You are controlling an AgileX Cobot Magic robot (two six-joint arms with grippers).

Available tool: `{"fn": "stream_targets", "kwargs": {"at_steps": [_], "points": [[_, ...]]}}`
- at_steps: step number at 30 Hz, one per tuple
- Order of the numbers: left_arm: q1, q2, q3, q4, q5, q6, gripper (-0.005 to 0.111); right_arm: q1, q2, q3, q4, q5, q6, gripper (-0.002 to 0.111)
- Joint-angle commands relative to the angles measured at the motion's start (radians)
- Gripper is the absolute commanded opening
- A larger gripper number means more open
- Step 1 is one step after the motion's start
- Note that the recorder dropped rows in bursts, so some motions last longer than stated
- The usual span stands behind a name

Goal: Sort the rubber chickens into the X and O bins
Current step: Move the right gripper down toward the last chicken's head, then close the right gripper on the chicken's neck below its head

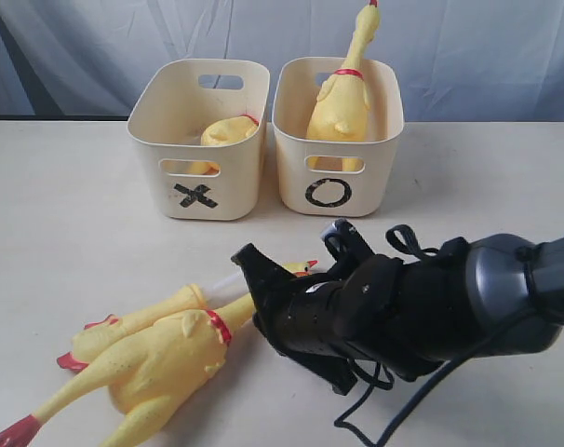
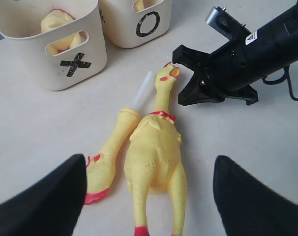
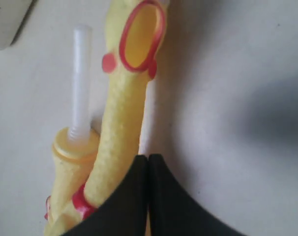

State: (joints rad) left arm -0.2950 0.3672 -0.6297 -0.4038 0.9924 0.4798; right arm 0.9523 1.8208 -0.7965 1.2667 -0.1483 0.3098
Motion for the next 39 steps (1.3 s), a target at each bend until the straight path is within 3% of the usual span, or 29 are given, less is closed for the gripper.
{"fn": "stream_targets", "kwargs": {"at_steps": [1,7,9,17,39], "points": [[0.003,-0.006,0.002,0.001,-0.006,-0.005,0.068,0.003,0.022,-0.047,-0.002,0.000,0.006,-0.001],[0.003,-0.006,0.002,0.001,-0.006,-0.005,0.068,0.003,0.036,-0.054,-0.009,0.016,0.006,0.000],[0.003,-0.006,0.002,0.001,-0.006,-0.005,0.068,0.003,0.039,-0.054,-0.009,0.020,0.006,0.007],[0.003,-0.006,0.002,0.001,-0.004,-0.005,0.068,0.003,0.039,-0.055,-0.009,0.003,0.006,0.066],[0.003,-0.006,0.002,0.001,-0.002,-0.005,0.068,0.003,0.113,-0.105,-0.012,-0.064,0.050,0.062]]}}
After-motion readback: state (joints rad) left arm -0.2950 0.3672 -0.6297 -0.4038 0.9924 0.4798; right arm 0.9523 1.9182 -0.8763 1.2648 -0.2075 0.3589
